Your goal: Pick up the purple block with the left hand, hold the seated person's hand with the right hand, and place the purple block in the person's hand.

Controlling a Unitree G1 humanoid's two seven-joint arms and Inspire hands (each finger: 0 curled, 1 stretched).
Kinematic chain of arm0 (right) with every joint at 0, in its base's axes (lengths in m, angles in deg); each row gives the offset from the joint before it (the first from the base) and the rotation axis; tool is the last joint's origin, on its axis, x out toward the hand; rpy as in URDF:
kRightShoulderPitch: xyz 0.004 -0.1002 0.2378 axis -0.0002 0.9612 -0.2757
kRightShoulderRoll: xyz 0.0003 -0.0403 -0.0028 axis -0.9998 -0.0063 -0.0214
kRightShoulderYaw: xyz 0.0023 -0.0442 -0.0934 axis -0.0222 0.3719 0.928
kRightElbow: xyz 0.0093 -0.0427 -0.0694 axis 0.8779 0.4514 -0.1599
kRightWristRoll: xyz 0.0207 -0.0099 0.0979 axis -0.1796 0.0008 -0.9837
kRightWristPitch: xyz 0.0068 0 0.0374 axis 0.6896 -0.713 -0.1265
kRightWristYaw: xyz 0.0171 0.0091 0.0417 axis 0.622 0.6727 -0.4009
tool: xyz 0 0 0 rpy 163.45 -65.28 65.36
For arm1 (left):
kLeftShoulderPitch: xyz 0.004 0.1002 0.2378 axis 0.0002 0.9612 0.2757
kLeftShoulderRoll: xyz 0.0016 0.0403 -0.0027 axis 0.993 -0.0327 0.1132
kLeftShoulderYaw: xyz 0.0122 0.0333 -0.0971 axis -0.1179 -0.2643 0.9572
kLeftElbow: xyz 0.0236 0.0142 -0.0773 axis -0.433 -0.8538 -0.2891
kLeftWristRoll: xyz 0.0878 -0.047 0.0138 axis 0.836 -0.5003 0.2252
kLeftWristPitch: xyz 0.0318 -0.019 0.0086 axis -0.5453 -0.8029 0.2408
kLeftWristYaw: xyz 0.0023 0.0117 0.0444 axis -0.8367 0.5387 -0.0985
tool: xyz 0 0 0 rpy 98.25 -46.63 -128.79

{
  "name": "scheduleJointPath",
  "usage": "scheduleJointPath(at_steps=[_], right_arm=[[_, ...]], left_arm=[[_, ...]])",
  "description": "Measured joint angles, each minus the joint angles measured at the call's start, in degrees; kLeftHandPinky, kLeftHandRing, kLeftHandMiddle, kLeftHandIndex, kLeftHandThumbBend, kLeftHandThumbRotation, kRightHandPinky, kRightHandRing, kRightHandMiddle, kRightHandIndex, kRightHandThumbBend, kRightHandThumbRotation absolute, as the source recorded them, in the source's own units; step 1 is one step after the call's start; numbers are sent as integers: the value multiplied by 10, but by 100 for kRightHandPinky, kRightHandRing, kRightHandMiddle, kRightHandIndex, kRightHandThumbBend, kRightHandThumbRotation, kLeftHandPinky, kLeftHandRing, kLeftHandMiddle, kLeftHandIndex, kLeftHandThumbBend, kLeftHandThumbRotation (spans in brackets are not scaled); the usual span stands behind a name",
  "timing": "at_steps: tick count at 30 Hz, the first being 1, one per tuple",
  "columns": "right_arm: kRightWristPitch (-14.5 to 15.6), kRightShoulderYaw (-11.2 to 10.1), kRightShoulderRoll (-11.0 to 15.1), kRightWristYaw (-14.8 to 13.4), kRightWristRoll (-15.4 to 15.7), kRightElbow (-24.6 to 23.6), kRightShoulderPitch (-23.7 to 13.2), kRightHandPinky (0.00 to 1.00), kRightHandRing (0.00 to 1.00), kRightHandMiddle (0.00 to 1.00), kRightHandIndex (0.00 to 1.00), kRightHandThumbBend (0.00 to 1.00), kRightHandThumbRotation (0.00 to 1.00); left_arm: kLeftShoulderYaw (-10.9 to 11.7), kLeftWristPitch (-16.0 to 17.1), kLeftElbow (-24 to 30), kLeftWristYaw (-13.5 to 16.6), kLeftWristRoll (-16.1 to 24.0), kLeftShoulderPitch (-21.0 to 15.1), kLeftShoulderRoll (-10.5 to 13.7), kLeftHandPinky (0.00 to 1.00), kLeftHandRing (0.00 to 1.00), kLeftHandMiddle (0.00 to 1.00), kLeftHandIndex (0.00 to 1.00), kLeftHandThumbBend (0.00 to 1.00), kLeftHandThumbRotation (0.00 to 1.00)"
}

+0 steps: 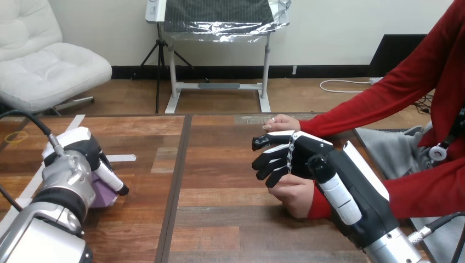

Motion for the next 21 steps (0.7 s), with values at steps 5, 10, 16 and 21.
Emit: scheduleJointPath(at_steps=[5, 10, 16, 21], right_arm=[[0, 0, 0, 0, 0, 0, 0, 49, 57, 61, 69, 81, 100], [0, 0, 0, 0, 0, 0, 0, 49, 57, 61, 69, 80, 100], [0, 0, 0, 0, 0, 0, 0, 49, 57, 61, 69, 81, 100], [0, 0, 0, 0, 0, 0, 0, 49, 57, 61, 69, 81, 100]], left_arm=[[0, 0, 0, 0, 0, 0, 0, 24, 32, 40, 49, 81, 0], [0, 1, 0, 0, 0, 0, 0, 27, 35, 43, 49, 80, 0], [0, 5, 0, 0, 0, 0, 0, 29, 36, 44, 48, 80, 0], [0, 9, 0, 0, 0, 0, 0, 29, 36, 44, 48, 81, 0]])
